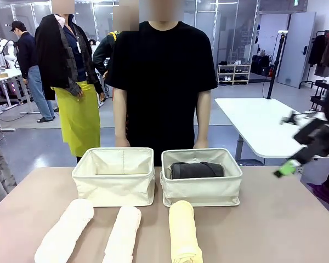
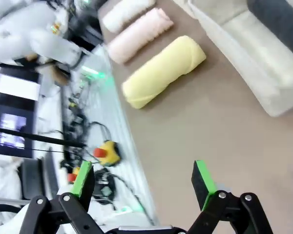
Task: Divide the towels into two baskets.
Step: Pick up one hotel-folded towel from the bottom of the table and place it in the Fabric basket indicated by the person.
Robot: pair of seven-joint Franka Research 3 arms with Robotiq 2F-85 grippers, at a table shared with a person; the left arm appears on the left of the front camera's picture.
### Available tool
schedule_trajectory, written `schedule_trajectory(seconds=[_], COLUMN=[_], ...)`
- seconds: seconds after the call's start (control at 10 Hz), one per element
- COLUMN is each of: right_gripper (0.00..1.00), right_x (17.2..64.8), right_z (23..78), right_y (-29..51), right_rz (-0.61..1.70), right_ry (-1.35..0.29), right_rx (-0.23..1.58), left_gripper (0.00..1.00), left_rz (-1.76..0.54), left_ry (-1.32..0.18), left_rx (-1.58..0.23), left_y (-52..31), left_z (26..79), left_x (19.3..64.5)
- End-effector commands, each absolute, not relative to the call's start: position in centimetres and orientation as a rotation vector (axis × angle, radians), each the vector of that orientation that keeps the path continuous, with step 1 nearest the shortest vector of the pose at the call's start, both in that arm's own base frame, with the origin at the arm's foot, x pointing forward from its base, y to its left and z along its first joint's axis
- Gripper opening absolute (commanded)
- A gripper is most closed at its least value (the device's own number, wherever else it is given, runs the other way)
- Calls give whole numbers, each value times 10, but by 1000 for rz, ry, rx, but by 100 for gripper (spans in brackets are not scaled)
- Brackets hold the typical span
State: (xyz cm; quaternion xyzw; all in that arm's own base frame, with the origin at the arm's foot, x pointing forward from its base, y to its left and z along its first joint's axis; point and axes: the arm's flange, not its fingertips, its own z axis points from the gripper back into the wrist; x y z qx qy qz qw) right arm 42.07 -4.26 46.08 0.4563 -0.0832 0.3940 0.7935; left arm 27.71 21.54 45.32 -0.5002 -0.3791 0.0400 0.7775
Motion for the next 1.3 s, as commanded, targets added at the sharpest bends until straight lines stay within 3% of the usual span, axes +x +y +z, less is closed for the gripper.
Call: schedule_trajectory(seconds=[0.0, 0.5, 1.2], right_gripper=[100, 100, 100], right_x=[412, 331, 319], right_z=[458, 392, 377], right_y=[-112, -236, -254], right_rz=[582, 131, 99], right_ry=[-181, -334, -328], right_rx=[1111, 1308, 1304], left_gripper=[100, 100, 100], left_rz=[87, 87, 87], left_ry=[-827, -827, -827], left_rx=[-1086, -1086, -1086], left_y=[217, 217, 217], left_z=[454, 454, 454], left_x=[275, 275, 275])
